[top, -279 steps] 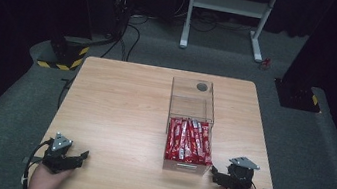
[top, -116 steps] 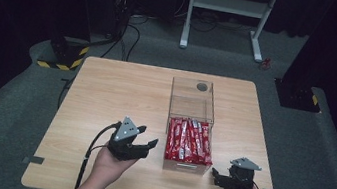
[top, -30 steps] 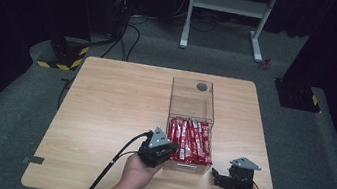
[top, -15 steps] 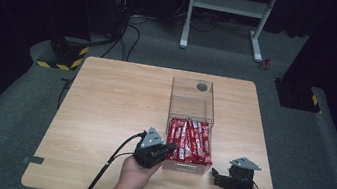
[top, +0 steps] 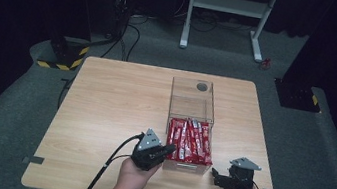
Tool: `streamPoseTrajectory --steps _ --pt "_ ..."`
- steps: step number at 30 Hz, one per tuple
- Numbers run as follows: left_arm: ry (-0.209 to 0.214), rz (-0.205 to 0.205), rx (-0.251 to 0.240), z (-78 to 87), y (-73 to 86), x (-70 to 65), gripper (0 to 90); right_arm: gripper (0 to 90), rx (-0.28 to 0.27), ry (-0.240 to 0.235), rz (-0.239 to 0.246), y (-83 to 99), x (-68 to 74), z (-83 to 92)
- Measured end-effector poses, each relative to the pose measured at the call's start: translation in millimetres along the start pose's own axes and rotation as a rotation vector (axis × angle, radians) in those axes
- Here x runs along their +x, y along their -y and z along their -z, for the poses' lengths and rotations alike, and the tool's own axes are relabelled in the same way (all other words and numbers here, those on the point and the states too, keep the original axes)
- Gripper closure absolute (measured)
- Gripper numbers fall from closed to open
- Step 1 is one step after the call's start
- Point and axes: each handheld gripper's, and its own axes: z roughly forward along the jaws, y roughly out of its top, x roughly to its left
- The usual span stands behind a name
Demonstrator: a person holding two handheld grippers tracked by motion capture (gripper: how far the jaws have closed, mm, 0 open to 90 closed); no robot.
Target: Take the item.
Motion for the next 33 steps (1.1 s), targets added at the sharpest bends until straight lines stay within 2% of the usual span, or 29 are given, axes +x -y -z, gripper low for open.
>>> streamPoseTrajectory --steps 5,20,33 --pt "0.011 0.005 -0.010 0.2 -1.3 0.3 89.9 7.6 0.000 0.000 0.000 0.0 0.0 0.0" --pt "0.008 -0.028 -0.034 4.0 -7.3 -1.4 89.8 7.6 0.000 0.000 0.000 0.0 0.0 0.0" --pt "0.011 -0.037 -0.063 14.2 -14.0 5.2 89.8 7.6 -0.001 -0.003 0.001 0.5 0.8 0.5"
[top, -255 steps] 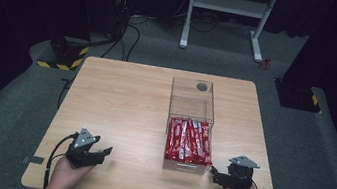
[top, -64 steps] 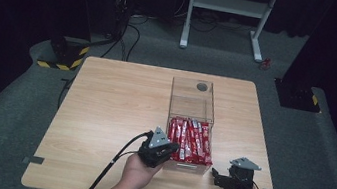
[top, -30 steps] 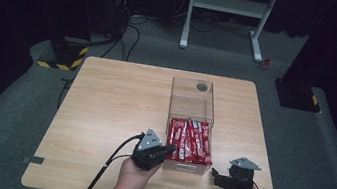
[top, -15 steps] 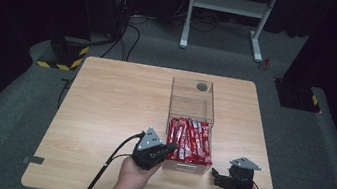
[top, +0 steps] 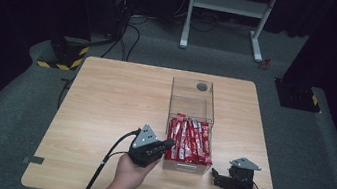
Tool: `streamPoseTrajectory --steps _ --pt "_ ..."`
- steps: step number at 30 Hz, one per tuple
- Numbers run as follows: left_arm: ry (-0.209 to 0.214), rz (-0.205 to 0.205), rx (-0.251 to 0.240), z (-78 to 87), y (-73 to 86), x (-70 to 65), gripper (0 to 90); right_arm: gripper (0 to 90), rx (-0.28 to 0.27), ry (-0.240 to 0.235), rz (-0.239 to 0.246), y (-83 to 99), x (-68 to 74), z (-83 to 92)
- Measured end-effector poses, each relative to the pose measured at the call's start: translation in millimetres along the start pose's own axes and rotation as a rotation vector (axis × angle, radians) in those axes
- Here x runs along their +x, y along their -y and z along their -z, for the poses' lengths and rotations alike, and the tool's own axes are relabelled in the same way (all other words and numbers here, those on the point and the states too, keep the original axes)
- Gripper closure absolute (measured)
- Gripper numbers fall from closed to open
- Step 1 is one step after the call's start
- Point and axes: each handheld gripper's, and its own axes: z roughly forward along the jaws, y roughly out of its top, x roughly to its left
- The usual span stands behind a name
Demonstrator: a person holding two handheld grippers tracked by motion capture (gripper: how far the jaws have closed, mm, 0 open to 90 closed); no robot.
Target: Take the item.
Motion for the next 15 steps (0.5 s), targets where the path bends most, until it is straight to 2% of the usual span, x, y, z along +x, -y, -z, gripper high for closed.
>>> streamPoseTrajectory --steps 15 --pt "0.019 -0.025 -0.041 12.1 1.8 8.7 89.8 7.6 0.000 -0.016 0.016 -0.1 0.8 -0.2"
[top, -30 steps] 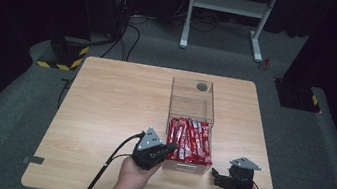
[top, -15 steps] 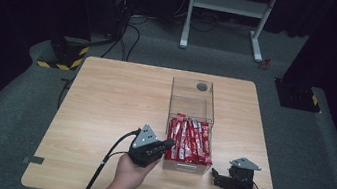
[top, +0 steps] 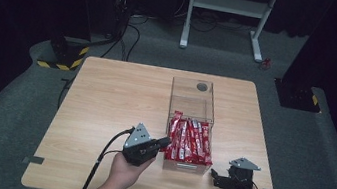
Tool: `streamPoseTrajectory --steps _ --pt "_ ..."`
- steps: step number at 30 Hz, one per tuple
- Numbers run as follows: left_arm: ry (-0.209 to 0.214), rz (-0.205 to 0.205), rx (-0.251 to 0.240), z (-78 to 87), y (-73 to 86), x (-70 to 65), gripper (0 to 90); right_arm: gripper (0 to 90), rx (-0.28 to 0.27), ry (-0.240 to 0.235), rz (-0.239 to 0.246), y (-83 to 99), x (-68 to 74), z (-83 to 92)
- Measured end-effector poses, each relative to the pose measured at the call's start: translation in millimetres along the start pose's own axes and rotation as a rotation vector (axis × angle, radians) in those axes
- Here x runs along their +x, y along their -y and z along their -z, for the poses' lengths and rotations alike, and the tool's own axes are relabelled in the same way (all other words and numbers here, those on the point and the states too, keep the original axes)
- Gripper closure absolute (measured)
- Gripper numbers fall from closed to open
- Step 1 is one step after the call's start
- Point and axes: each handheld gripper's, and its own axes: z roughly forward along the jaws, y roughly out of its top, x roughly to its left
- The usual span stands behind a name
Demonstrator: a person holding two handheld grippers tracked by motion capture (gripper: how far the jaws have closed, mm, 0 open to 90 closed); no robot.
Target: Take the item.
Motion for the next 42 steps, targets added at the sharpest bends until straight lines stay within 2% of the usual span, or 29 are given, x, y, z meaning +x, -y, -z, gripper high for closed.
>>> streamPoseTrajectory --steps 4,13,25,42 --pt "0.013 -0.016 0.002 2.0 -0.5 4.6 89.8 7.6 0.001 -0.001 0.002 -0.4 -0.1 -0.4" --pt "0.008 0.018 -0.023 17.9 1.1 15.5 89.8 7.6 0.001 -0.001 0.003 -0.6 -0.2 -0.6" --pt "0.002 0.024 -0.030 27.2 2.9 26.3 89.7 7.6 0.001 -0.002 0.003 -0.6 -0.3 -0.6" --pt "-0.060 0.024 -0.022 42.2 5.1 53.8 89.7 7.6 0.001 -0.001 0.004 -0.6 -0.2 -0.6"
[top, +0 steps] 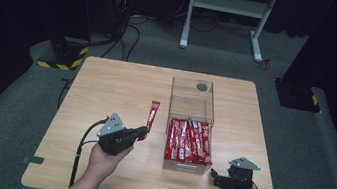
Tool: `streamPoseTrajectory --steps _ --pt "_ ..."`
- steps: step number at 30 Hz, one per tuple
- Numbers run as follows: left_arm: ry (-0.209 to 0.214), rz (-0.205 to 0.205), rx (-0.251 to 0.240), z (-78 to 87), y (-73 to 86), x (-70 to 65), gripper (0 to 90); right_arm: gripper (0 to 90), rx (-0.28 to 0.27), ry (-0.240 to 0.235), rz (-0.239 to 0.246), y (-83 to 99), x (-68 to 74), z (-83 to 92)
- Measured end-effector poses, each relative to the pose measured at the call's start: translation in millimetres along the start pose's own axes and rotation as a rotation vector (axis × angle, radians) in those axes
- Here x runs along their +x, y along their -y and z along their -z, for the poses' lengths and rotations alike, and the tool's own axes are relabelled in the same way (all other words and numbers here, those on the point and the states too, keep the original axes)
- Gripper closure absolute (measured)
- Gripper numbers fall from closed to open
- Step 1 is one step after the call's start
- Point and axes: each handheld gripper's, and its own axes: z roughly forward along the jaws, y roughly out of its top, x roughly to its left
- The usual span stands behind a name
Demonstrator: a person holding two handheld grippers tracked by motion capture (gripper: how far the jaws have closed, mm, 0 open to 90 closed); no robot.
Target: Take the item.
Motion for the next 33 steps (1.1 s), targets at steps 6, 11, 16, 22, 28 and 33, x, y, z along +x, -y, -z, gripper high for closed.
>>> streamPoseTrajectory --steps 6,11,16,22,28,33 --pt "-0.012 0.018 0.001 3.1 0.6 8.5 89.7 7.6 0.000 0.000 0.000 0.0 0.0 0.0" --pt "-0.024 0.030 0.001 4.5 1.8 15.4 89.7 7.6 0.000 0.000 0.000 0.0 0.0 0.0" --pt "-0.047 0.047 0.004 5.6 5.2 26.1 89.7 7.6 0.000 0.000 0.000 0.0 0.0 0.0" --pt "-0.080 0.070 0.016 4.7 11.7 38.4 89.7 7.6 0.000 0.000 0.000 0.0 0.0 0.0" --pt "-0.109 0.079 0.044 0.7 18.0 48.7 89.7 7.6 0.000 0.000 0.000 0.0 0.0 0.0" --pt "-0.128 0.087 0.056 -1.4 22.7 56.5 89.7 7.6 0.000 0.000 0.000 0.0 0.0 0.0"
